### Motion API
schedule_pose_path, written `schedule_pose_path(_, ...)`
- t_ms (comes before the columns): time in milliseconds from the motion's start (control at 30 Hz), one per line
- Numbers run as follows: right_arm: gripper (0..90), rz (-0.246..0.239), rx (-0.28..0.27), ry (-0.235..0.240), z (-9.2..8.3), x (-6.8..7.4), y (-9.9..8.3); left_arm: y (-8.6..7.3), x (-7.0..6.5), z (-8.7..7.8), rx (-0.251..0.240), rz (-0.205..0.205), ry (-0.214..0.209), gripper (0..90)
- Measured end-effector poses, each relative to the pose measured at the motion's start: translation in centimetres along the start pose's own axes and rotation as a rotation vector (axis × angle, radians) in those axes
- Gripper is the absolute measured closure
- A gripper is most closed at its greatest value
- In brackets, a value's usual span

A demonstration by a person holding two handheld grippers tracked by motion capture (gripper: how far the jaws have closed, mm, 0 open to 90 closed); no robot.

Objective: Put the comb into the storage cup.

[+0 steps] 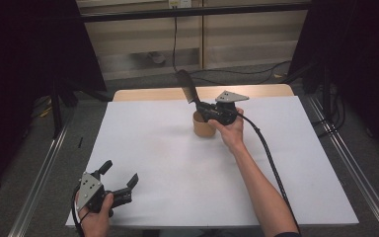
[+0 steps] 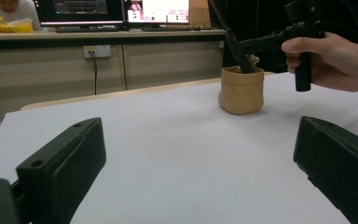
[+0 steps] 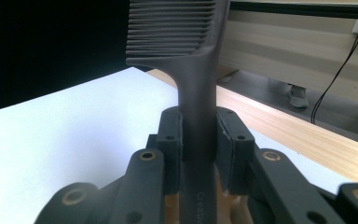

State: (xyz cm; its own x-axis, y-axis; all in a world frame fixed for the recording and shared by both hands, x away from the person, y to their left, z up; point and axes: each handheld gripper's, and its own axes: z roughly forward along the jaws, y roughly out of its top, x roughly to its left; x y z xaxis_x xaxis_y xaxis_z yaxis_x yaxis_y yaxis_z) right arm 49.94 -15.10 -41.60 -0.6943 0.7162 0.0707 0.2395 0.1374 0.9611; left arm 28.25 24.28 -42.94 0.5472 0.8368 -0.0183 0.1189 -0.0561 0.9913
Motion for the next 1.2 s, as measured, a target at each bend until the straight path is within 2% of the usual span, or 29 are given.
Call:
schedule_pose_path(667,72.7,-0.016,0.023,-0.016,-0.4,0.3,-0.48,0.06,0.03,-0.01,0.001,0.006,-0.004,2.4)
schedule_pose_path(967,72.7,-0.055,0.051,-0.019,-0.54,0.69,-0.32,0.05,-0.03,0.04,0.001,0.002,-0.007,2.4)
schedule_pose_path(1200,72.6,-0.046,0.065,-0.017,-0.61,0.81,-0.61,0.04,-0.05,0.05,0.0,0.002,-0.006,2.5)
